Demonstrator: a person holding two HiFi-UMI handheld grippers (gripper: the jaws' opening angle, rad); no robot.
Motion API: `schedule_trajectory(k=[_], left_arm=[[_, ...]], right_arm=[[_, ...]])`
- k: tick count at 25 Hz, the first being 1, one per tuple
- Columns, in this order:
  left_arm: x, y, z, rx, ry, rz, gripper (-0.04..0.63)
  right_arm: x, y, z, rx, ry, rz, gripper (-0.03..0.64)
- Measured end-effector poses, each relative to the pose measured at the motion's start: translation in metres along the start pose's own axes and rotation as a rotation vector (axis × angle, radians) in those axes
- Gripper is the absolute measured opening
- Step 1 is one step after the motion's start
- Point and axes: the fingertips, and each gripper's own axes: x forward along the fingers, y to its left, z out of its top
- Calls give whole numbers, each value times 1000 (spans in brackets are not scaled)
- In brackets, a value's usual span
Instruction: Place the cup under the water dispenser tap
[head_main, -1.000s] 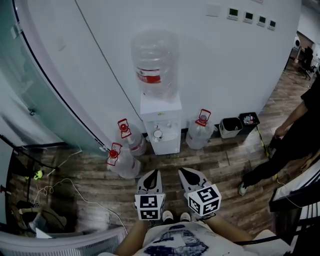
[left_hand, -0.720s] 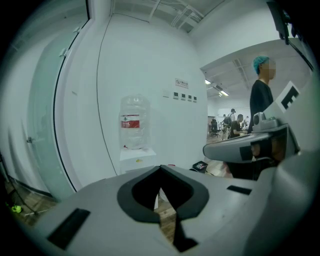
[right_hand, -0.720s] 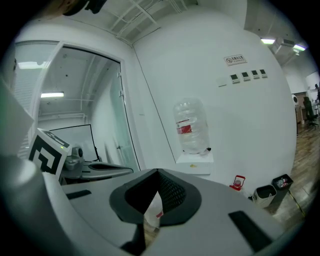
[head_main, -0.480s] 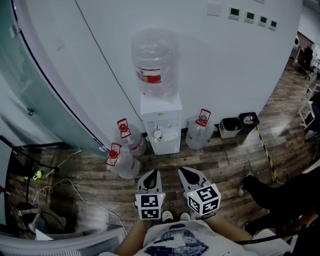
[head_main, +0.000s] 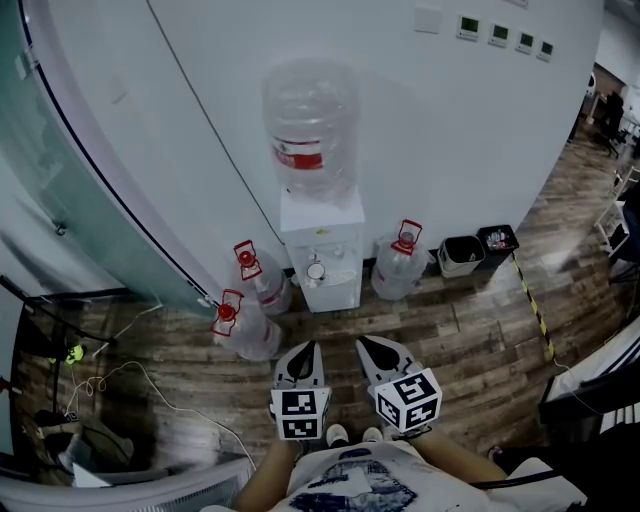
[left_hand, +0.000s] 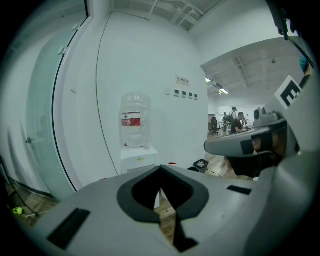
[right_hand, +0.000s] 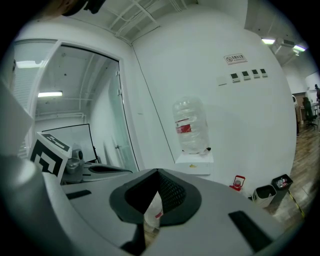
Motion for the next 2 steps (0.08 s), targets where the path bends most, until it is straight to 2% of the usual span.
schedule_trajectory(k=[2], left_arm=[[1,0,1,1,2,-6,49]], right_arm=[[2,0,0,0,0,-1,18]])
